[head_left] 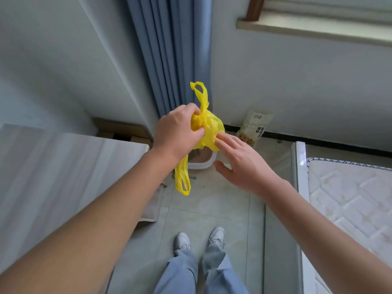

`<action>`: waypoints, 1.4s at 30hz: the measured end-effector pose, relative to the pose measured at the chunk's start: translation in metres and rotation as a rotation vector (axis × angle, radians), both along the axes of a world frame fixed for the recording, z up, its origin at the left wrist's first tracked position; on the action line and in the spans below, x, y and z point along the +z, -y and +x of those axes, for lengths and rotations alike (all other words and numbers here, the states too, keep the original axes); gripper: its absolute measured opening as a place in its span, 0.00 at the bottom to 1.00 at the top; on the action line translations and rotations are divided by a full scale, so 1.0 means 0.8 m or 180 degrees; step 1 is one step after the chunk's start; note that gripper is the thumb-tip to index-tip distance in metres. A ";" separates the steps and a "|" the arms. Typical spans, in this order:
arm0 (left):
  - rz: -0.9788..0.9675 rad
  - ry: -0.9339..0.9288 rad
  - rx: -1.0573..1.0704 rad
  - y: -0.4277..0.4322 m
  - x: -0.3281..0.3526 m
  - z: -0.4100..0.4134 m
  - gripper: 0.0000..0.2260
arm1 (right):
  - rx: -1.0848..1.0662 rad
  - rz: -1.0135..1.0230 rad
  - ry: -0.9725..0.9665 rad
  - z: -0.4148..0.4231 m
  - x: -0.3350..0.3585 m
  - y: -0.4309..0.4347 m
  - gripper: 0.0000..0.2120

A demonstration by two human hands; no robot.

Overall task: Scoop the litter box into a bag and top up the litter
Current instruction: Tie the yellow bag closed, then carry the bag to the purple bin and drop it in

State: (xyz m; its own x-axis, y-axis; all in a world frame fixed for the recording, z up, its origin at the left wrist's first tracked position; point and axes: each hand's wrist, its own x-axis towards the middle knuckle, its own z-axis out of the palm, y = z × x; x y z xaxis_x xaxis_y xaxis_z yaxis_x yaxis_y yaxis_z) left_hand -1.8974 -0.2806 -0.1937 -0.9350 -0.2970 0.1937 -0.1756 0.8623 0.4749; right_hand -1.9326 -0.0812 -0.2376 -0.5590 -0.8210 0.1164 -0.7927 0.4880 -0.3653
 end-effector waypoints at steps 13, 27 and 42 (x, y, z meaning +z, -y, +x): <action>-0.0482 -0.0268 0.0390 0.012 0.084 0.113 0.13 | 0.0392 0.0041 -0.0446 0.062 0.080 0.026 0.25; -0.0454 -0.0128 0.1913 -0.036 0.110 0.163 0.13 | 0.1694 0.0113 -0.0486 0.017 0.098 0.042 0.25; -0.0391 -0.0453 0.3542 -0.132 0.159 0.382 0.13 | 0.3294 -0.0182 -0.0542 0.175 0.149 0.059 0.24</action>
State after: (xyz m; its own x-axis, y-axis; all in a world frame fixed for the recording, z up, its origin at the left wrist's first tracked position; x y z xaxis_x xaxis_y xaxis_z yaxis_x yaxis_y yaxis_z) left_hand -1.5920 -0.1753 -0.0665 -0.1294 -0.9229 0.3625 -0.8265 0.3024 0.4748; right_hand -1.7924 -0.1287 -0.1184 0.4399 -0.8796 0.1812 -0.8562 -0.4716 -0.2108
